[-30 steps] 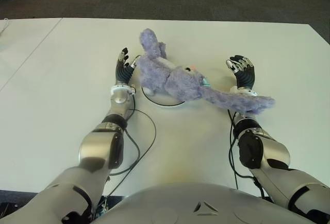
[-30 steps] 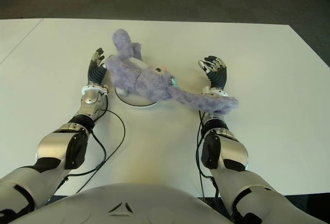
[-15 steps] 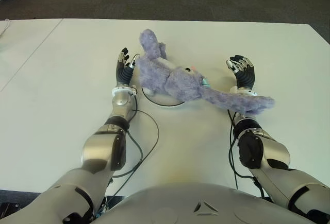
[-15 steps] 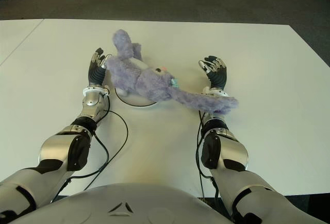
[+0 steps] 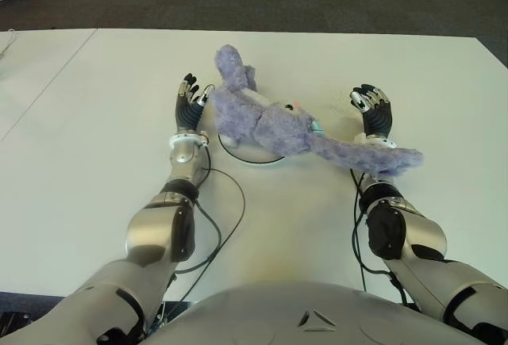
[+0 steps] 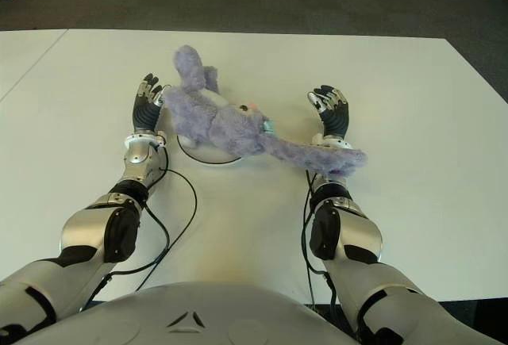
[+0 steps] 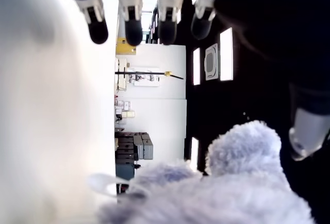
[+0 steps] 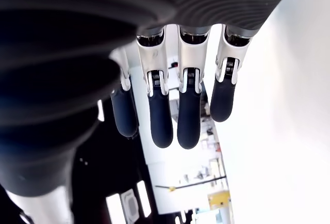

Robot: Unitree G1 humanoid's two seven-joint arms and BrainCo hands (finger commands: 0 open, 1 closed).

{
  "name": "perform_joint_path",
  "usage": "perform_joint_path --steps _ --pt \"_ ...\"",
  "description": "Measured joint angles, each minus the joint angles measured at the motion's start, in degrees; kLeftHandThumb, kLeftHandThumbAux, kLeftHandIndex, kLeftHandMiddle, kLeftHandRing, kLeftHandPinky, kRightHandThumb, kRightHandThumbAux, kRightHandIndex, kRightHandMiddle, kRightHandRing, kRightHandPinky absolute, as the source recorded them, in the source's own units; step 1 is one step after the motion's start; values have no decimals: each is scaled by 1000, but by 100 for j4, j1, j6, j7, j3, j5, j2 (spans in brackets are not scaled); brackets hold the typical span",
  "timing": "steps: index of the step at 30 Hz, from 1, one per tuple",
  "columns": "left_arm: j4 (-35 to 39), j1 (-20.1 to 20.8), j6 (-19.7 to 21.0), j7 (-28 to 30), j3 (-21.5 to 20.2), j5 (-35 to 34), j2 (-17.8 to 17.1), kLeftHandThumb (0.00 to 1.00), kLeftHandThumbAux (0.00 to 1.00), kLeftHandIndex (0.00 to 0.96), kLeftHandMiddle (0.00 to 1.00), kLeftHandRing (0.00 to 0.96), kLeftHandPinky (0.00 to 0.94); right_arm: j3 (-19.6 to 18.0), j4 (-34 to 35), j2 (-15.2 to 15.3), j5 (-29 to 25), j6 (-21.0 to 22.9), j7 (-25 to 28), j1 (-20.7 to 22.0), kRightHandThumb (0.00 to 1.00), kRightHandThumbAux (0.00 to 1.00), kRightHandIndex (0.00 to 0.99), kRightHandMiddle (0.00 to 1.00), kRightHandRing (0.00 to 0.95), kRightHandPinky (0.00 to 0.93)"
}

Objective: Put the doll into the plate.

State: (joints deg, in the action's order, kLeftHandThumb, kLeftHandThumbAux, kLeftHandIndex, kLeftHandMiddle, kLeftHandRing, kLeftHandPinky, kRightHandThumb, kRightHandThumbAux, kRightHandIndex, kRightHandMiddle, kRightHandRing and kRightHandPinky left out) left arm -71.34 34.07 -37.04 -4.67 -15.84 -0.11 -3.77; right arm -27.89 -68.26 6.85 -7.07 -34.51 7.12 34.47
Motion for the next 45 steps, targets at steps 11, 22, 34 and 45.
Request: perform_joint_path --steps 11,22,34,45 --pt "39 -2 51 -3 -92 7 24 0 568 90 111 97 92 -9 0 1 -11 11 104 1 72 713 281 312 297 289" --pt "48 -2 69 -3 -132 6 34 0 567 111 127 110 96 -10 0 1 -11 14 115 1 90 731 273 302 292 292" --pt "50 -2 74 -3 -135 8 35 0 556 114 129 111 87 -10 0 1 -11 19 98 1 97 750 272 296 297 329" --pt "51 -2 78 -3 -138 7 35 0 589 118 137 116 110 -12 0 1 -12 21 76 1 108 771 267 299 302 309"
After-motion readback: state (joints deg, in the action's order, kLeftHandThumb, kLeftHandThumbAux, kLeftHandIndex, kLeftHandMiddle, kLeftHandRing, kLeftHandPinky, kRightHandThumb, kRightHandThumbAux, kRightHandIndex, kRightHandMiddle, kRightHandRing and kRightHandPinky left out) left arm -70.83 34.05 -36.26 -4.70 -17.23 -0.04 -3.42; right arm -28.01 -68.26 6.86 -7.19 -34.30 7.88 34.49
